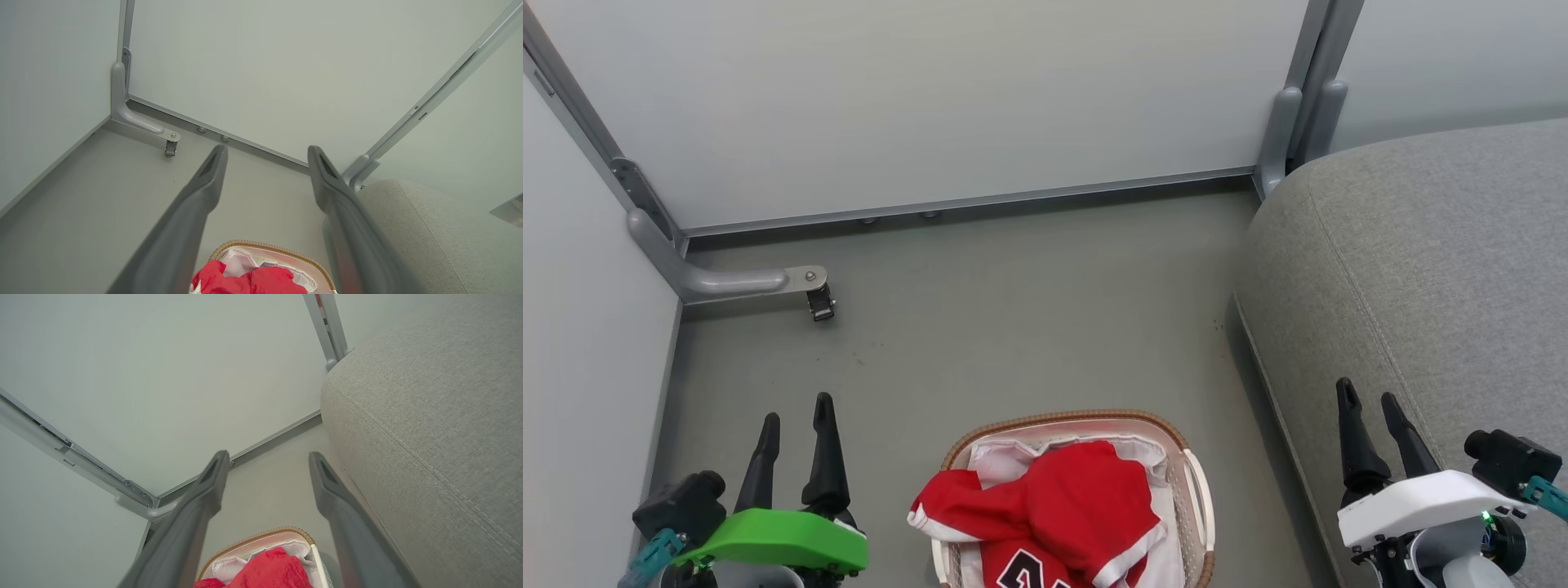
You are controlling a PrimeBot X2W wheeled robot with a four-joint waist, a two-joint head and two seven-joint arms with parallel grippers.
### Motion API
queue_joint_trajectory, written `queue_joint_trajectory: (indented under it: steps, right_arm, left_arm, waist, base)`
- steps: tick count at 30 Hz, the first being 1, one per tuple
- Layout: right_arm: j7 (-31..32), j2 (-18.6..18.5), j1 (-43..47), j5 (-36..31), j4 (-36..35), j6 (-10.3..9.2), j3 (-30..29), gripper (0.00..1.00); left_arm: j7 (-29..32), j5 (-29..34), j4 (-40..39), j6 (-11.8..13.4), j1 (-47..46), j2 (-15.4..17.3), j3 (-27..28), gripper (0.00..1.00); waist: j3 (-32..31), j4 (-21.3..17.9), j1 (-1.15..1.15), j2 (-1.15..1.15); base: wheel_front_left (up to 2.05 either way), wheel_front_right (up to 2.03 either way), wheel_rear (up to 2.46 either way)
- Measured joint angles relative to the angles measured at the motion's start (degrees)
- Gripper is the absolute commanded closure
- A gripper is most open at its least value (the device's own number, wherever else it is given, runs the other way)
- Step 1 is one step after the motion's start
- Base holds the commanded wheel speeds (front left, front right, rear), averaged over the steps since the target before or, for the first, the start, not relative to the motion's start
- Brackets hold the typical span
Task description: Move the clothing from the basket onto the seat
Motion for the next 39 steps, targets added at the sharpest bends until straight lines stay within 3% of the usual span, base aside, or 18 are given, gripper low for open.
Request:
queue_joint_trajectory:
  steps: [39]
  right_arm:
    - [-5.0, -0.3, 0.0, -20.1, 1.5, 0.00, 1.6, 0.00]
  left_arm:
    - [-5.0, 17.4, 6.5, 0.2, 0.2, 0.2, -3.2, 0.00]
  waist:
    - [0.7, 0.9, 0.00, 0.00]
  base:
    - [0.00, 0.00, 0.00]
